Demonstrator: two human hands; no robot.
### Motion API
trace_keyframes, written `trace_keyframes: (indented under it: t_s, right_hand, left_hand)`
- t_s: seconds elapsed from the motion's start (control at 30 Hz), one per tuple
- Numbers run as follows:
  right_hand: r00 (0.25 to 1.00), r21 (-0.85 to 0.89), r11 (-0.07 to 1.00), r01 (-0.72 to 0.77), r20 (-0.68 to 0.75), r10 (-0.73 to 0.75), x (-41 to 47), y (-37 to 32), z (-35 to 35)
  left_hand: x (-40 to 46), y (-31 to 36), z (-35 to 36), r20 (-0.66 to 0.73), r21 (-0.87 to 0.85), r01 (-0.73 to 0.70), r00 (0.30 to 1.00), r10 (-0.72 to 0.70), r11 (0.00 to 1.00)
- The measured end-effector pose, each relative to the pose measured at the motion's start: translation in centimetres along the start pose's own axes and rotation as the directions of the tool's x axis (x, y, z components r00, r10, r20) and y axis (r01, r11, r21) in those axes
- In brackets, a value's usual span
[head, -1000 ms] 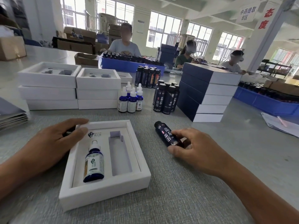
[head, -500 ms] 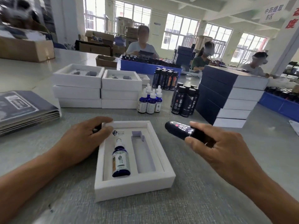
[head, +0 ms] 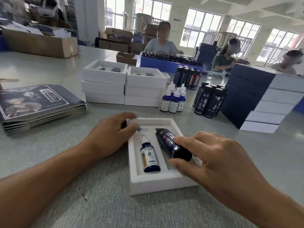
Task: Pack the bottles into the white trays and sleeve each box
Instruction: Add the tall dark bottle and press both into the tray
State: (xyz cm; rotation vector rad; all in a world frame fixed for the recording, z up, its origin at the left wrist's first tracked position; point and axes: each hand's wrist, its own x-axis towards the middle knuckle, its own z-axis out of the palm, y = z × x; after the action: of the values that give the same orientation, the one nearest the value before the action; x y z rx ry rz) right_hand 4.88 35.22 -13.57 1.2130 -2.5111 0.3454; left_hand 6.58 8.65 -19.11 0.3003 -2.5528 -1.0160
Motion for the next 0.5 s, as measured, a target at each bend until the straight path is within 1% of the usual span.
trace_keyframes:
  t_s: [0.07,0.17,0.27,0.37,0.5]
  right_hand:
    - [1.000,0.029,1.000,0.009,0.026,-0.010,0.1,0.2,0.1]
    - [0.998,0.140,0.990,-0.003,0.061,-0.005,-0.2,0.9,0.3]
    - [0.997,0.212,0.977,-0.020,0.073,0.005,-0.4,1.5,0.5]
    - [0.997,0.234,0.972,-0.022,0.074,0.005,-0.3,1.6,0.7]
    - [0.997,0.214,0.977,0.000,0.074,-0.016,-0.1,1.6,0.5]
  left_hand:
    - [0.0,0.0,0.0,-0.003,0.004,-0.003,1.000,0.003,1.000]
    - [0.0,-0.1,0.1,-0.005,-0.007,-0.009,1.000,0.008,1.000]
    - [0.0,-0.2,0.1,0.001,-0.026,-0.007,1.000,0.007,1.000]
    - [-0.1,-0.2,0.1,0.000,-0.015,-0.011,1.000,0.011,1.000]
    - [0.0,-0.2,0.1,0.000,-0.011,-0.013,1.000,0.013,1.000]
